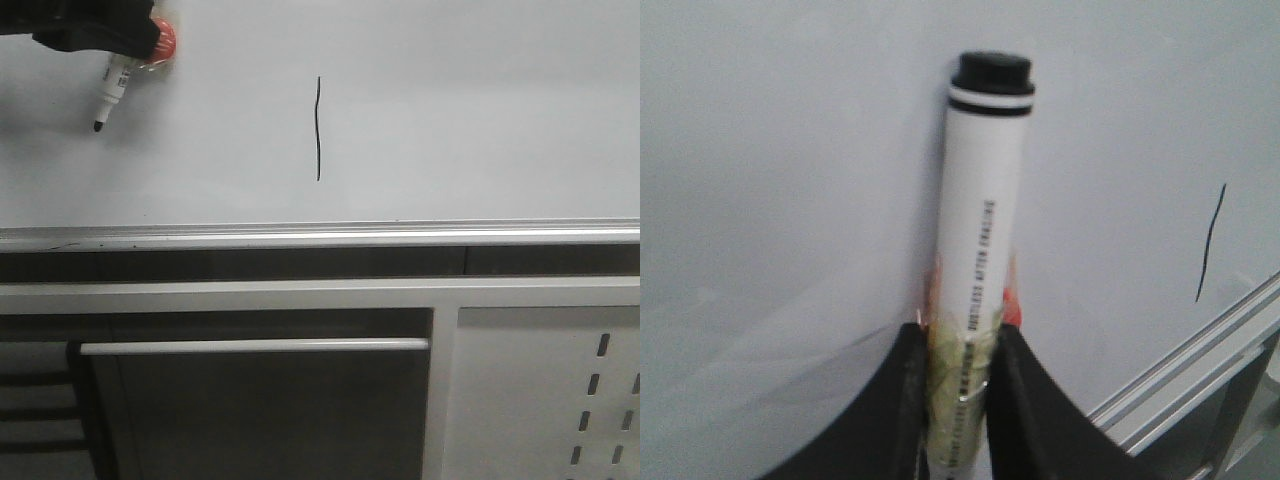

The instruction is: Write number 1 on whiteboard

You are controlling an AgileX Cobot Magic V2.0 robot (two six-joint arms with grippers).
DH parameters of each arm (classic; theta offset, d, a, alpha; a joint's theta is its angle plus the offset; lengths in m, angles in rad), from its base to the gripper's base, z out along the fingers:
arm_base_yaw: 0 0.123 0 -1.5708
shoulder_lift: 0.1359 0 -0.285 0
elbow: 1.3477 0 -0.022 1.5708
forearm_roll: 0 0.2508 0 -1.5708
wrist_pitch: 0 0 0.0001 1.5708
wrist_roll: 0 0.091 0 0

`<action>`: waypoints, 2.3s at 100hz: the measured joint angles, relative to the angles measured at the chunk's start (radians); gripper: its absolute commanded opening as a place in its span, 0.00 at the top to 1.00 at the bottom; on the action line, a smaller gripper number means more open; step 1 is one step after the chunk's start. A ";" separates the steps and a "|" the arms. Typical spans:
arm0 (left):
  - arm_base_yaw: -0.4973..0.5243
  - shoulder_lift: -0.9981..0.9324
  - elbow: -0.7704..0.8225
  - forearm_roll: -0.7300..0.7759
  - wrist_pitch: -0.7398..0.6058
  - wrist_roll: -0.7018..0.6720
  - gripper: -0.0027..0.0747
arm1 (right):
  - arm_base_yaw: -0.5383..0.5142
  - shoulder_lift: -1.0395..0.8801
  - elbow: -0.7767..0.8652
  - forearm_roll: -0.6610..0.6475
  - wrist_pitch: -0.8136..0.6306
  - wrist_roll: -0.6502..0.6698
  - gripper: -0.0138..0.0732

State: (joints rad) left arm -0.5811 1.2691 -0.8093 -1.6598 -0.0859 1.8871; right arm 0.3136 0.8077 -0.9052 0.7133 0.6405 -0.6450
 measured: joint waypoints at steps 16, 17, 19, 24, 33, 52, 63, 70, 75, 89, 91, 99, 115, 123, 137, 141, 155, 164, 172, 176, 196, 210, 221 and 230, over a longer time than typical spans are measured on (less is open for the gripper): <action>-0.002 0.028 0.000 0.004 0.004 0.000 0.99 | 0.000 0.000 0.000 0.000 -0.007 -0.004 0.38; -0.002 0.028 0.000 0.004 0.004 0.000 0.99 | 0.000 0.000 0.000 0.000 -0.008 -0.004 0.38; -0.002 0.031 0.000 0.004 0.004 0.000 0.99 | 0.000 0.000 0.000 0.000 -0.008 -0.004 0.38; -0.004 0.033 0.000 0.004 0.004 0.000 0.99 | 0.000 0.000 0.000 0.000 -0.008 -0.004 0.38; -0.004 0.036 0.000 0.004 0.004 0.000 0.99 | 0.000 0.000 0.000 0.000 -0.008 -0.004 0.38; -0.004 0.038 0.000 0.004 0.004 0.000 0.99 | 0.000 0.000 0.000 0.000 -0.008 -0.004 0.38; -0.004 0.038 0.000 0.004 0.004 0.000 0.99 | 0.000 0.000 0.000 0.000 -0.008 -0.004 0.38; -0.004 0.038 0.000 0.004 0.004 0.000 0.99 | 0.000 0.000 0.000 0.000 -0.008 -0.004 0.38; -0.004 0.038 0.000 0.004 0.004 0.000 0.99 | 0.000 0.000 0.000 0.000 -0.008 -0.004 0.38; -0.004 0.038 0.000 0.004 0.004 0.000 0.96 | 0.000 0.000 0.000 0.000 -0.008 -0.004 0.38; -0.004 0.038 0.000 0.004 0.004 0.000 0.94 | 0.000 0.000 0.000 0.000 -0.008 -0.004 0.38; -0.004 0.038 0.000 0.004 0.004 0.000 0.84 | 0.000 0.000 0.000 0.000 -0.008 -0.004 0.38; -0.004 0.047 0.000 0.002 -0.003 0.000 0.59 | 0.000 0.000 0.000 0.000 -0.009 -0.006 0.38; -0.007 0.049 0.000 -0.002 -0.005 0.000 0.54 | 0.000 0.000 0.000 0.000 -0.009 -0.006 0.38; -0.010 0.049 0.002 -0.008 -0.009 0.000 0.53 | 0.000 0.000 0.000 0.000 -0.009 -0.006 0.38; -0.010 0.049 0.002 -0.010 -0.009 0.000 0.53 | 0.000 0.000 0.000 0.000 -0.009 -0.006 0.38; -0.010 0.049 0.002 -0.020 -0.009 -0.002 0.44 | 0.000 0.000 0.000 0.000 -0.009 -0.006 0.38; -0.010 0.045 0.004 -0.047 -0.009 -0.004 0.34 | 0.000 0.000 0.000 0.000 -0.009 -0.006 0.38; -0.010 0.029 0.008 -0.080 -0.026 -0.006 0.32 | 0.000 0.000 0.000 0.000 -0.009 -0.006 0.38; -0.013 0.018 0.009 -0.094 -0.050 -0.007 0.32 | 0.000 0.000 0.000 0.000 -0.009 -0.006 0.38; -0.003 -0.112 0.026 -0.121 -0.156 -0.008 0.33 | 0.000 -0.001 0.000 0.000 -0.009 -0.006 0.38; 0.003 -0.255 0.079 -0.121 -0.189 -0.008 0.38 | 0.000 -0.014 0.000 0.000 -0.012 -0.006 0.53; 0.003 -0.367 0.125 -0.121 -0.189 -0.008 0.59 | -0.002 -0.041 0.001 0.000 -0.034 -0.006 0.76; 0.003 -0.444 0.161 -0.121 -0.189 -0.008 0.89 | -0.002 -0.068 0.016 -0.017 -0.070 0.025 0.91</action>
State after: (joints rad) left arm -0.5779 0.8255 -0.6487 -1.7805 -0.2747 1.8792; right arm 0.3119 0.7397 -0.8896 0.6958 0.5701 -0.6203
